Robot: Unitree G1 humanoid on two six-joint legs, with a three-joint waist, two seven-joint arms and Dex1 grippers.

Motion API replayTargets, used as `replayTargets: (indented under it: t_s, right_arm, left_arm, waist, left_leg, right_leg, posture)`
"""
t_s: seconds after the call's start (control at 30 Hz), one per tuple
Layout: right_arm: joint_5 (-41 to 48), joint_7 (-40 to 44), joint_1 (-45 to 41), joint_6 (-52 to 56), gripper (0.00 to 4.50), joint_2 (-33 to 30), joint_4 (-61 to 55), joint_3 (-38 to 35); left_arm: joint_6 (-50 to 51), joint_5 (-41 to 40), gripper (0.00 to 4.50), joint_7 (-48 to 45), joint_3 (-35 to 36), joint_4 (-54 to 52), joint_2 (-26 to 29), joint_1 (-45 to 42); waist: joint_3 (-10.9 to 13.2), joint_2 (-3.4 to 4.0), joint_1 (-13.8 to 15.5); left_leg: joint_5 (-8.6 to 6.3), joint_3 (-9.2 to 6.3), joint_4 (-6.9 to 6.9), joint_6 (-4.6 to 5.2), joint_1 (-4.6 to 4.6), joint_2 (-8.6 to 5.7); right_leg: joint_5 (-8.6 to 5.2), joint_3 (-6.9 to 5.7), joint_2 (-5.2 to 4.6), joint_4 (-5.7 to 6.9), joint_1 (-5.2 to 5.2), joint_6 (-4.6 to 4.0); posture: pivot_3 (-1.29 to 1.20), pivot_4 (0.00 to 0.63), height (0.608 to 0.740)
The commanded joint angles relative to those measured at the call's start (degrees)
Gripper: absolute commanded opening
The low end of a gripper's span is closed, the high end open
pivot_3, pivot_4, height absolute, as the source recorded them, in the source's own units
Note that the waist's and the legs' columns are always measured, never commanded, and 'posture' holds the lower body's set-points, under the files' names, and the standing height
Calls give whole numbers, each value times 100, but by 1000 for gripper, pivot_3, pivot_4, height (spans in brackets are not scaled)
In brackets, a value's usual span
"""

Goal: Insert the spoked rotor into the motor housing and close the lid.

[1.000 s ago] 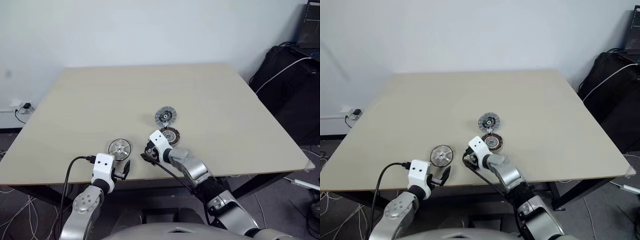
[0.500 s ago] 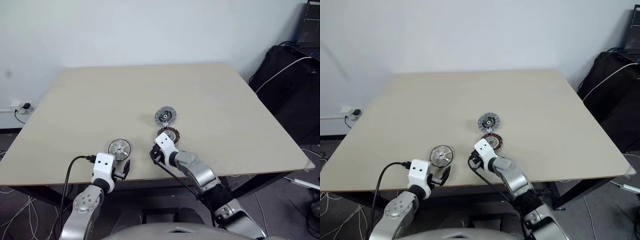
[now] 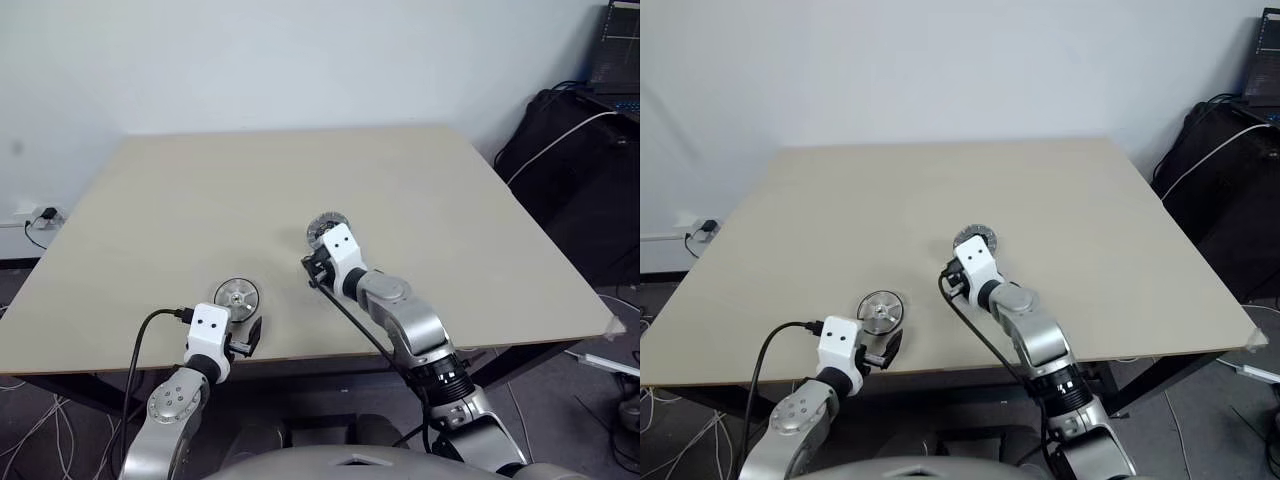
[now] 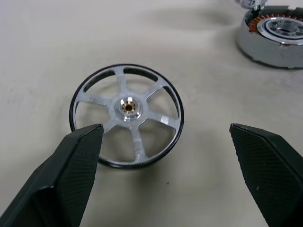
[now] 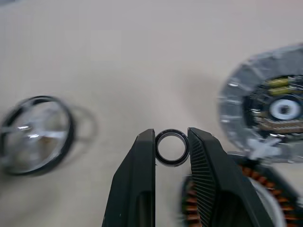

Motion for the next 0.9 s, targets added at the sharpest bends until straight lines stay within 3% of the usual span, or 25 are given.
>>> replayTargets:
  t_s: [0.03, 0.4, 0.9]
  right_arm:
    - [-78, -252, -301, -237, 660, 111, 388, -175]
    - [-160, -407, -401, -556, 660, 19, 1174, -365]
    - [-184, -306, -227, -526, 660, -37, 1287, -351]
  left_arm:
    - [-101, 17, 4500, 13, -19, -158, -35, -42]
    - [-111, 24, 4500, 25, -7, -165, -72, -16]
    - [-90, 14, 4500, 4, -9, -169, -66, -24]
  waist:
    - [0, 0, -13]
    - [1, 2, -35]
    - [0, 1, -37]
  left_leg:
    - [2, 0, -1, 3, 0, 0]
    - [17, 2, -18, 24, 0, 0]
    - [18, 2, -18, 23, 0, 1]
  right_leg:
    - [0, 0, 2, 0, -1, -1]
    - [-3, 4, -4, 0, -11, -16]
    - [-2, 4, -3, 1, -9, -17]
  posture:
    - [0, 0, 740]
    - [0, 0, 740]
    - [0, 0, 740]
